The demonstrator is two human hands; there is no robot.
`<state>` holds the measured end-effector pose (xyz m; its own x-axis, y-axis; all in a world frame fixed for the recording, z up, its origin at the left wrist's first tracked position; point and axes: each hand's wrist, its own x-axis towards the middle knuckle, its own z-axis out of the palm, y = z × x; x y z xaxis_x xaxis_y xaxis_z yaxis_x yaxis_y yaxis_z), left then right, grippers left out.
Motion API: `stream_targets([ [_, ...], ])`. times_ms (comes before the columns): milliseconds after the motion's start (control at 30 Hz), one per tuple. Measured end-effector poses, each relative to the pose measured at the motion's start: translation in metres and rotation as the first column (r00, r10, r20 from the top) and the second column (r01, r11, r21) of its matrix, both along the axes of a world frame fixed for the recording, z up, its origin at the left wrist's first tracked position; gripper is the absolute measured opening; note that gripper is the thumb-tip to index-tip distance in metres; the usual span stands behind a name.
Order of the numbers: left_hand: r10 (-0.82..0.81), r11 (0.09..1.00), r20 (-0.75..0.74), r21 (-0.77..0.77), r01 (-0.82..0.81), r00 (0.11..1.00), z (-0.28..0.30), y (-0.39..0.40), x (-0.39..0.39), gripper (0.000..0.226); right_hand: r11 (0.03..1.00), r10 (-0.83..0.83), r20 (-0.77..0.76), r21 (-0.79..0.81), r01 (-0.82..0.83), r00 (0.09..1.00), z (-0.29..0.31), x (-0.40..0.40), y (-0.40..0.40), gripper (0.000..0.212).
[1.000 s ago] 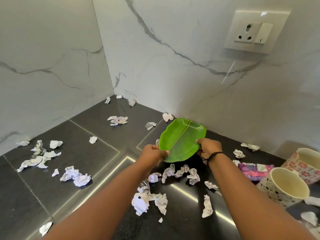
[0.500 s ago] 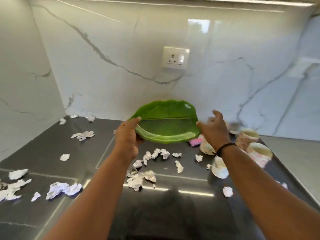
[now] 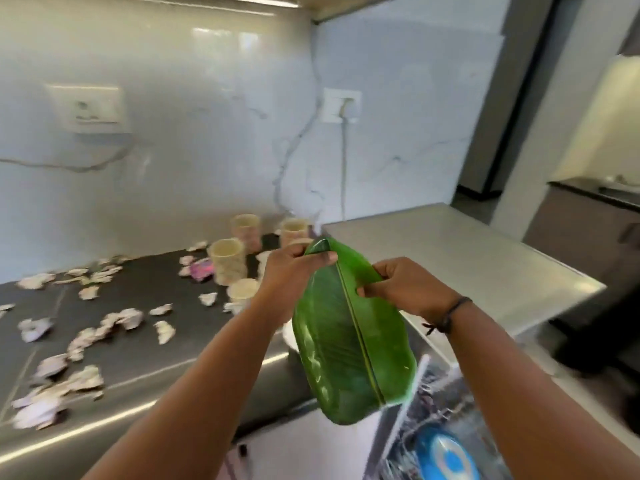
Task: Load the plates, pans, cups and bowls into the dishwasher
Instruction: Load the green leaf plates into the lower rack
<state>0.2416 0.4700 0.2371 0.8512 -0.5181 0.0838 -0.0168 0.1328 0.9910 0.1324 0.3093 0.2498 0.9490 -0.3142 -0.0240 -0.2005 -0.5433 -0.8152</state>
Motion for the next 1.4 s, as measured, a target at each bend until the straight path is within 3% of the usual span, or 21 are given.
stream_targets([
  [133, -0.106, 0.993, 0.015, 0.053, 0.105, 0.994, -0.017, -0.135, -0.065, 0.019, 0.98, -0.163, -0.06, -0.124, 0.155, 0.985, -0.022, -0.095, -0.12, 0.016],
  [267, -0.367, 0.924, -0.041, 0.095, 0.37, 0.929, -0.061, -0.258, -0.14, 0.011, 0.895, -0.412, -0.03, -0.202, 0.398, 0.911, -0.052, -0.197, -0.226, 0.016],
  [367, -0.525, 0.833, -0.083, 0.15, 0.532, 0.847, -0.099, -0.322, -0.188, 0.017, 0.788, -0.614, 0.071, -0.005, 0.616, 0.786, -0.076, -0.257, -0.287, 0.008],
  [500, -0.517, 0.799, -0.095, 0.304, 0.519, 0.851, -0.144, -0.375, -0.213, 0.009, 0.634, -0.773, 0.095, 0.168, 0.755, 0.628, -0.11, -0.299, -0.339, 0.009],
  [567, -0.522, 0.786, -0.025, 0.374, 0.492, 0.853, -0.158, -0.397, -0.211, 0.013, 0.589, -0.808, 0.114, 0.185, 0.786, 0.579, -0.13, -0.305, -0.349, 0.004],
  [667, -0.57, 0.753, 0.178, 0.504, 0.423, 0.802, -0.169, -0.436, -0.206, 0.019, 0.553, -0.827, 0.166, 0.077, 0.829, 0.537, -0.155, -0.307, -0.36, 0.013],
  [767, -0.605, 0.741, 0.255, 0.526, 0.417, 0.754, -0.183, -0.473, -0.2, 0.026, 0.521, -0.842, 0.078, -0.138, 0.843, 0.533, -0.175, -0.31, -0.37, 0.03],
  [833, -0.646, 0.718, 0.277, 0.536, 0.444, 0.711, -0.197, -0.498, -0.197, 0.013, 0.476, -0.869, 0.02, -0.248, 0.844, 0.495, -0.188, -0.312, -0.38, 0.041],
  [967, -0.705, 0.64, 0.207, 0.596, 0.484, 0.678, -0.241, -0.538, -0.195, 0.014, 0.49, -0.868, -0.117, -0.353, 0.797, 0.482, -0.227, -0.315, -0.408, 0.029],
  [1067, -0.659, 0.625, 0.039, 0.584, 0.518, 0.751, -0.29, -0.555, -0.197, 0.009, 0.539, -0.842, -0.224, -0.374, 0.755, 0.49, -0.272, -0.311, -0.422, 0.013],
  [1267, -0.534, 0.559, -0.111, 0.697, 0.449, 0.838, -0.427, -0.549, -0.198, 0.013, 0.632, -0.762, -0.436, -0.342, 0.695, 0.479, -0.409, -0.302, -0.418, 0.023],
  [1400, -0.45, 0.505, -0.181, 0.756, 0.417, 0.874, -0.511, -0.517, -0.197, 0.012, 0.63, -0.735, -0.495, -0.246, 0.737, 0.463, -0.484, -0.296, -0.406, 0.022],
])
